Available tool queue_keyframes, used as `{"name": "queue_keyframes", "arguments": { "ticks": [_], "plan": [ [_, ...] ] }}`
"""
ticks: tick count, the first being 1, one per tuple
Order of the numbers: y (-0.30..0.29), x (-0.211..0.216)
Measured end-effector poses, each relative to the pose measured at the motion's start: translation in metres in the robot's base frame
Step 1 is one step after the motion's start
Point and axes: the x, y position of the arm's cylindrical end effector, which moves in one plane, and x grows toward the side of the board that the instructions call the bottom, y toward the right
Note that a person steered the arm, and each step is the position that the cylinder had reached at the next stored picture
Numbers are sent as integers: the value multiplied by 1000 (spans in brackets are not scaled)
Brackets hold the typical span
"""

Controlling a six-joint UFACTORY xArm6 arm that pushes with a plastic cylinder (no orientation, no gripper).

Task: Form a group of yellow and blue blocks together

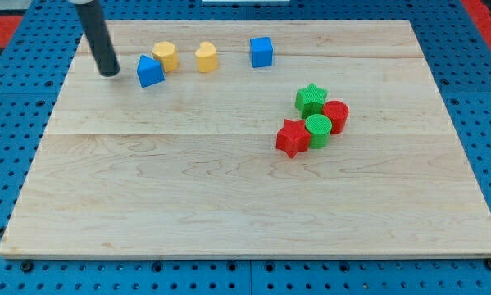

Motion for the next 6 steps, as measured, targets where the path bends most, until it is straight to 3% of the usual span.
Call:
{"name": "queue_keyframes", "arguments": {
  "ticks": [2, 4, 6],
  "plan": [
    [-29, 0],
    [51, 23],
    [107, -22]
  ]
}}
